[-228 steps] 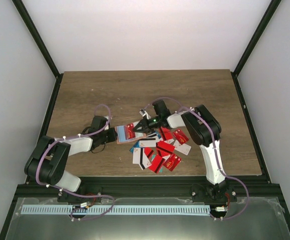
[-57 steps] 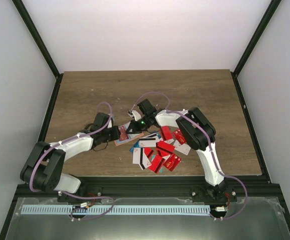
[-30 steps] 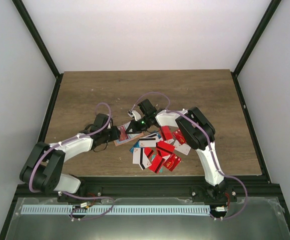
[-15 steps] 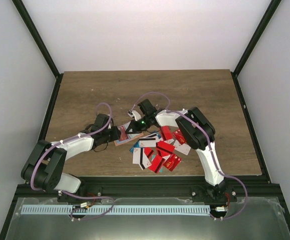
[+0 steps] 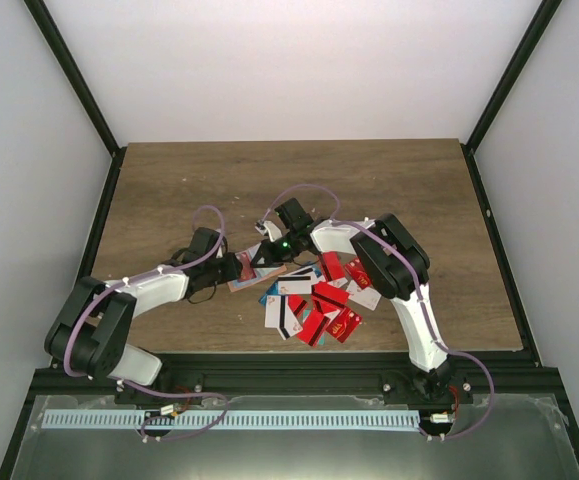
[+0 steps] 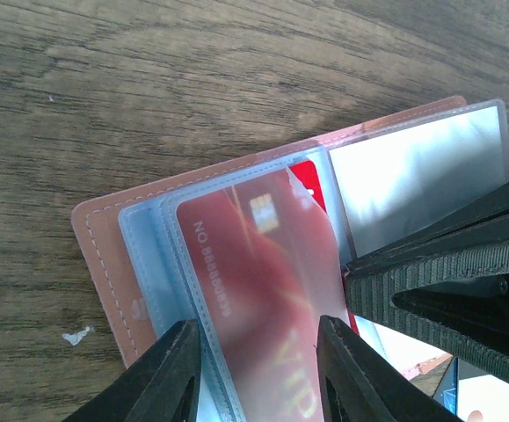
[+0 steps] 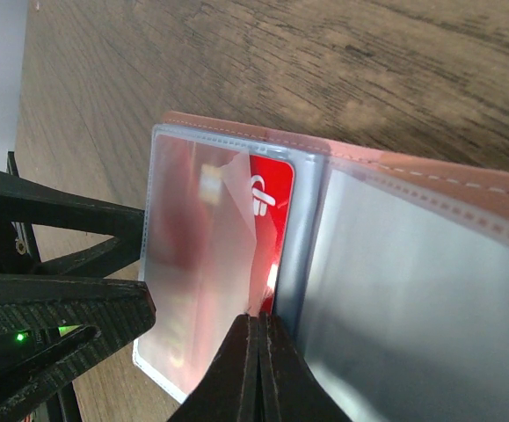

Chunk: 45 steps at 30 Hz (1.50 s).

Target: Put the credit cards into the card holder

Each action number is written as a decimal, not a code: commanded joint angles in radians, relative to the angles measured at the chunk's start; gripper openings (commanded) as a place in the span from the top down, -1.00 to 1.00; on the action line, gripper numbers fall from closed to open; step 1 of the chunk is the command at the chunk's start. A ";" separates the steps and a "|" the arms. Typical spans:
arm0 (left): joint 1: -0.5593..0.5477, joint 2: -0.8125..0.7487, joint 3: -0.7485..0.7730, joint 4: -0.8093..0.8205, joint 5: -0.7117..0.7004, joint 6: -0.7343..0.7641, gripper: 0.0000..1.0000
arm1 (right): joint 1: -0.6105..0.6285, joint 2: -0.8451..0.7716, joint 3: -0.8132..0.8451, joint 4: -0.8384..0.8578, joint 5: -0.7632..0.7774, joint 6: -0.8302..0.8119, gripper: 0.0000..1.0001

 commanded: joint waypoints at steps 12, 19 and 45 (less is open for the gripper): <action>-0.008 0.003 0.032 -0.002 0.010 0.000 0.22 | 0.010 0.057 -0.016 -0.038 0.044 -0.010 0.99; -0.012 0.005 0.048 -0.011 0.010 0.003 0.23 | 0.010 0.057 -0.016 -0.038 0.045 -0.009 0.99; -0.030 0.029 0.130 -0.066 0.001 0.018 0.24 | 0.003 0.003 -0.018 -0.051 0.049 -0.003 0.96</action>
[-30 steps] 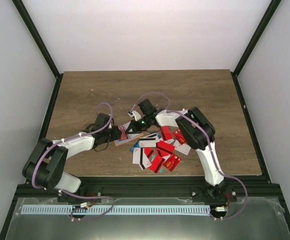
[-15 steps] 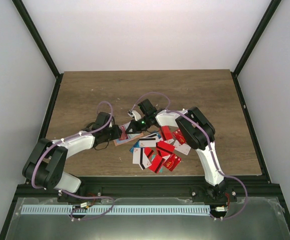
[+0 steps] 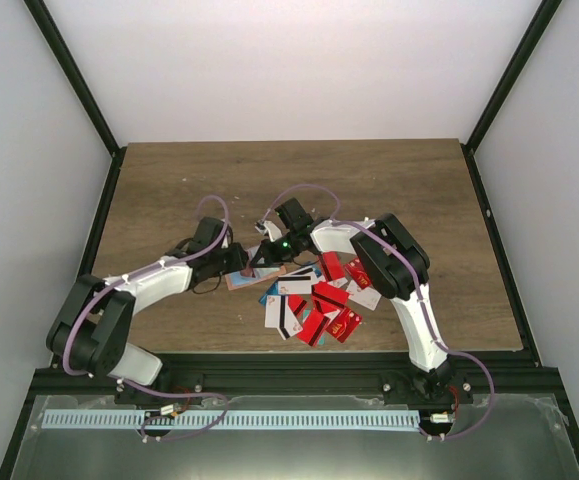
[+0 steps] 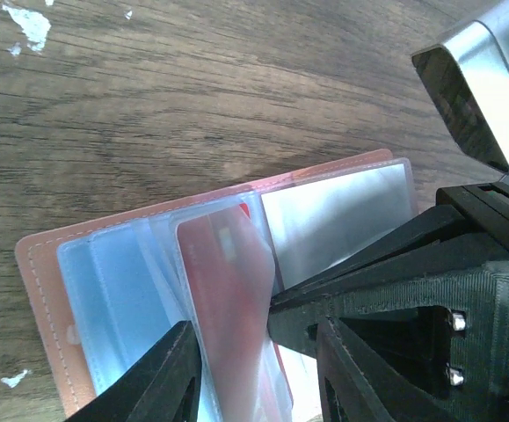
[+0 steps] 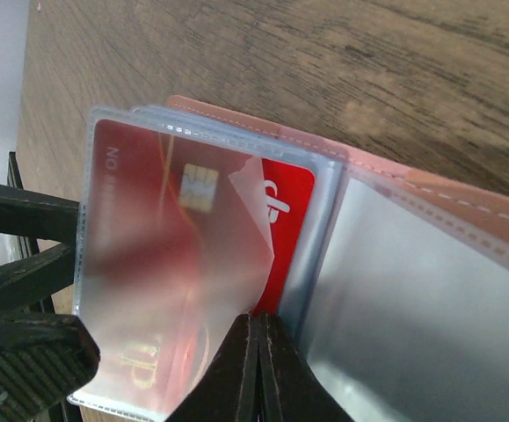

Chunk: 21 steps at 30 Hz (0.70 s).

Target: Put the credit cards into the card holder

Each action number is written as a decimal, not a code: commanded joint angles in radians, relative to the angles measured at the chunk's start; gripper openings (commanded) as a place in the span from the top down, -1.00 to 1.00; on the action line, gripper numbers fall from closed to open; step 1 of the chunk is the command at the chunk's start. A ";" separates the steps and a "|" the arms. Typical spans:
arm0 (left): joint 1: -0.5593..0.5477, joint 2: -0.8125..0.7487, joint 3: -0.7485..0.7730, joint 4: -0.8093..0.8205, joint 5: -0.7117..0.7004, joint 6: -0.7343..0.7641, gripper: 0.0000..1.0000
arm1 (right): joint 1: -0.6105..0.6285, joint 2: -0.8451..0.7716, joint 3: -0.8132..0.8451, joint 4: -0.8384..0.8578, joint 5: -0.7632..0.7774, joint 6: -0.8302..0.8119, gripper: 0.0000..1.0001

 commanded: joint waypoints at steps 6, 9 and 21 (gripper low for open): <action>-0.015 0.041 0.053 -0.012 0.003 0.023 0.24 | -0.003 -0.035 -0.027 -0.068 0.091 0.004 0.83; -0.019 0.050 0.071 -0.022 0.001 0.027 0.24 | -0.007 -0.064 -0.032 -0.078 0.110 0.004 0.77; -0.054 0.102 0.140 -0.043 -0.014 0.033 0.24 | -0.037 -0.203 -0.091 -0.114 0.204 0.021 0.50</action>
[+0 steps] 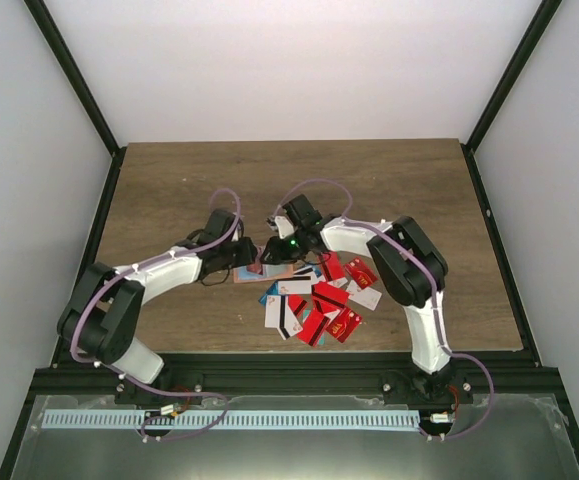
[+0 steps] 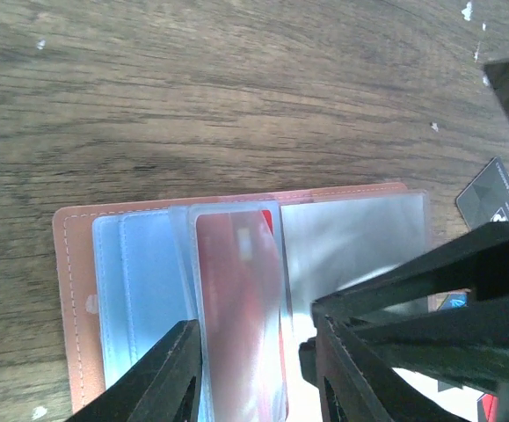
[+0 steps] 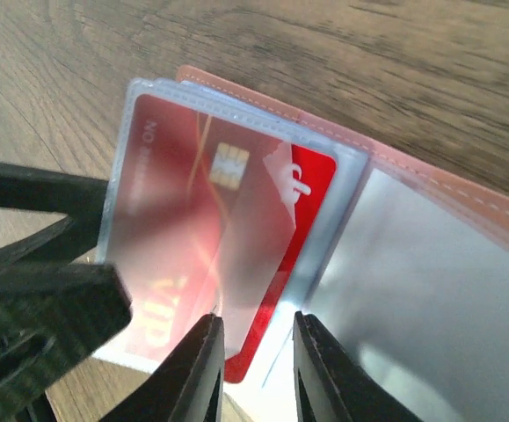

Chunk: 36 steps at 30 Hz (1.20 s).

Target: Put the credit cards into the card holder

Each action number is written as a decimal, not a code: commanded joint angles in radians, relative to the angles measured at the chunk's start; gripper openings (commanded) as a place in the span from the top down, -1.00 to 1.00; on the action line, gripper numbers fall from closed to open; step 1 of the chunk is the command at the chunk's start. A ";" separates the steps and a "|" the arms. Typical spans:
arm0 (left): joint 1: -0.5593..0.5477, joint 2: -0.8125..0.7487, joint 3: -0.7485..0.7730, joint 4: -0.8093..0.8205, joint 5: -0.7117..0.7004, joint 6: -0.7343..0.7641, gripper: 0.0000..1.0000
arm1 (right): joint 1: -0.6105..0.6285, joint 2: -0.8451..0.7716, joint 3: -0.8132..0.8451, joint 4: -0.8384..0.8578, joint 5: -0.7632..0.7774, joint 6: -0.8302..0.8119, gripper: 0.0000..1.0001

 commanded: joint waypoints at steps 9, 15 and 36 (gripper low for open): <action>-0.055 0.079 0.105 -0.024 -0.022 0.007 0.24 | -0.082 -0.241 -0.188 0.035 0.134 0.059 0.25; -0.095 0.126 0.180 -0.054 -0.041 0.008 0.25 | -0.125 -0.310 -0.305 0.111 0.168 0.111 0.19; -0.235 0.308 0.382 -0.129 -0.108 -0.024 0.25 | -0.198 -0.476 -0.531 0.263 0.207 0.204 0.19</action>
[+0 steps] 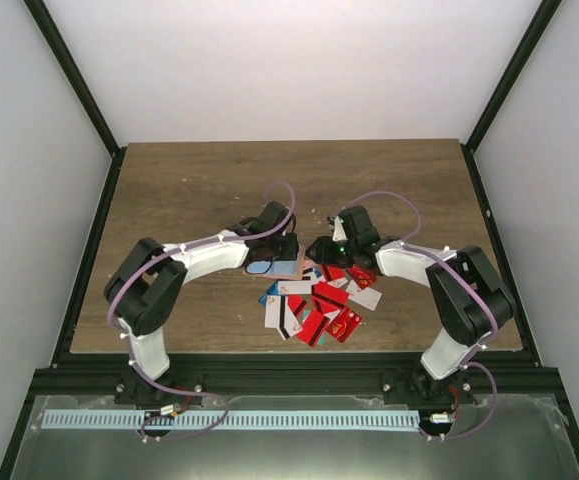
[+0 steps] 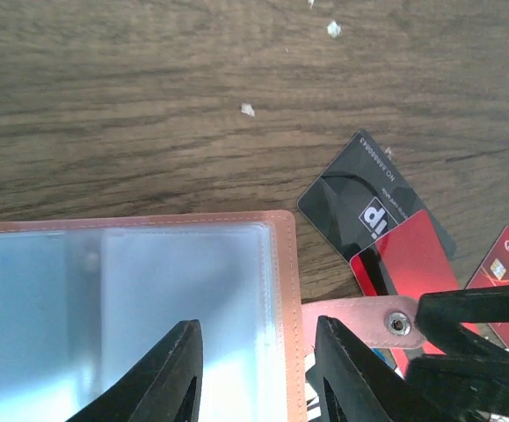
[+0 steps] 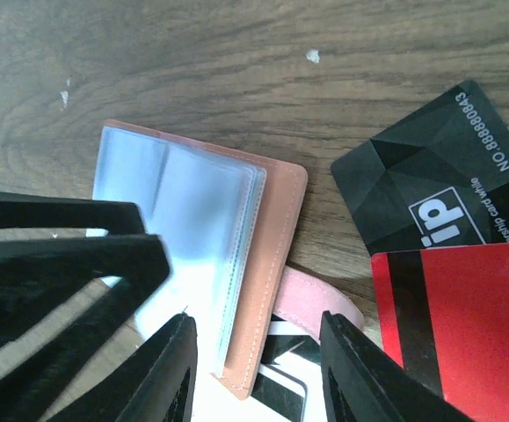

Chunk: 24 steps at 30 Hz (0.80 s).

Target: Put the credit cards into the card holder

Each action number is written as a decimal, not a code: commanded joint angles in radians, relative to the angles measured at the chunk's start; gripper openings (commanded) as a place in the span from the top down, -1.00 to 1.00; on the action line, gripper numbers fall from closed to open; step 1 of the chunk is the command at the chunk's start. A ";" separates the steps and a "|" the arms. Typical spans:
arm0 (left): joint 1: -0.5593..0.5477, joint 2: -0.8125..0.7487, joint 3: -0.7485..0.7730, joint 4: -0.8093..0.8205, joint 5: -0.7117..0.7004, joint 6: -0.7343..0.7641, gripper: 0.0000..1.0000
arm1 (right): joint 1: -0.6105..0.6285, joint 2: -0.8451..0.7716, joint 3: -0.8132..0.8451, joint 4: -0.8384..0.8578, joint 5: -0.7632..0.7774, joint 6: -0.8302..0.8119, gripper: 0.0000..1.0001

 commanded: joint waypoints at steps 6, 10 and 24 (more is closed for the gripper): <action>-0.015 0.016 0.026 -0.069 -0.113 0.008 0.25 | -0.012 -0.066 -0.023 0.048 -0.015 0.003 0.20; -0.012 -0.013 -0.001 -0.087 -0.168 0.027 0.25 | -0.012 -0.067 -0.028 0.077 -0.068 -0.008 0.20; 0.049 -0.120 -0.154 -0.040 -0.172 0.074 0.30 | -0.011 0.101 0.035 0.207 -0.302 0.050 0.21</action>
